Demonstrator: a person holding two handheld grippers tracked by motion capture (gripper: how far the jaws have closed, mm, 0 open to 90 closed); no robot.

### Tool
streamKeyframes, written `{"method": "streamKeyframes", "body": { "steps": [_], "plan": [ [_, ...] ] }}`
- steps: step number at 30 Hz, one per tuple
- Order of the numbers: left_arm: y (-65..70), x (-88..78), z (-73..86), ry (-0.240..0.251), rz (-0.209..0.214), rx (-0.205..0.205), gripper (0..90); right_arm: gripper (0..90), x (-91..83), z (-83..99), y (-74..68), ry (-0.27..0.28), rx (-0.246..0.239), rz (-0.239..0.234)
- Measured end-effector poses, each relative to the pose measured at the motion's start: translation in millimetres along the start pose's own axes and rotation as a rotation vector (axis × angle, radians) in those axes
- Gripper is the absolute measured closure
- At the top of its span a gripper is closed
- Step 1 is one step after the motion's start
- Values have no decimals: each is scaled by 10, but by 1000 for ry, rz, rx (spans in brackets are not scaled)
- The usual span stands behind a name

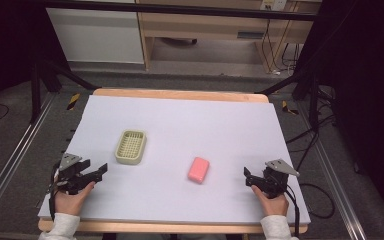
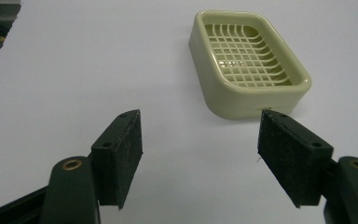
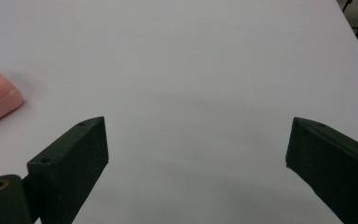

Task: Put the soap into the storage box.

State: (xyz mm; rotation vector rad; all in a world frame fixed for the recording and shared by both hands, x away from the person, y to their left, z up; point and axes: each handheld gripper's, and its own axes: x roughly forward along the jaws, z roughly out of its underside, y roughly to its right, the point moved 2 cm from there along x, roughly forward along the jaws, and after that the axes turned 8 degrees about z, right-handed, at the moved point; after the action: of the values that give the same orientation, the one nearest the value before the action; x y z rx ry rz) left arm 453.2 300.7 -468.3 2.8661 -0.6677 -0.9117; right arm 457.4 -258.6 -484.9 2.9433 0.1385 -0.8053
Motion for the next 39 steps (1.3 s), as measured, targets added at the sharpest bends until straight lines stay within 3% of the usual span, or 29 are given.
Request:
{"method": "streamKeyframes", "body": {
  "steps": [9,39],
  "plan": [
    [94,-25,-31,18,17,10,302,61,-8,4,-29,0,-16,-7],
    [358,2,-111,-6,93,58,309,60,-28,-9,-51,9,-15,-12]
  ]
}}
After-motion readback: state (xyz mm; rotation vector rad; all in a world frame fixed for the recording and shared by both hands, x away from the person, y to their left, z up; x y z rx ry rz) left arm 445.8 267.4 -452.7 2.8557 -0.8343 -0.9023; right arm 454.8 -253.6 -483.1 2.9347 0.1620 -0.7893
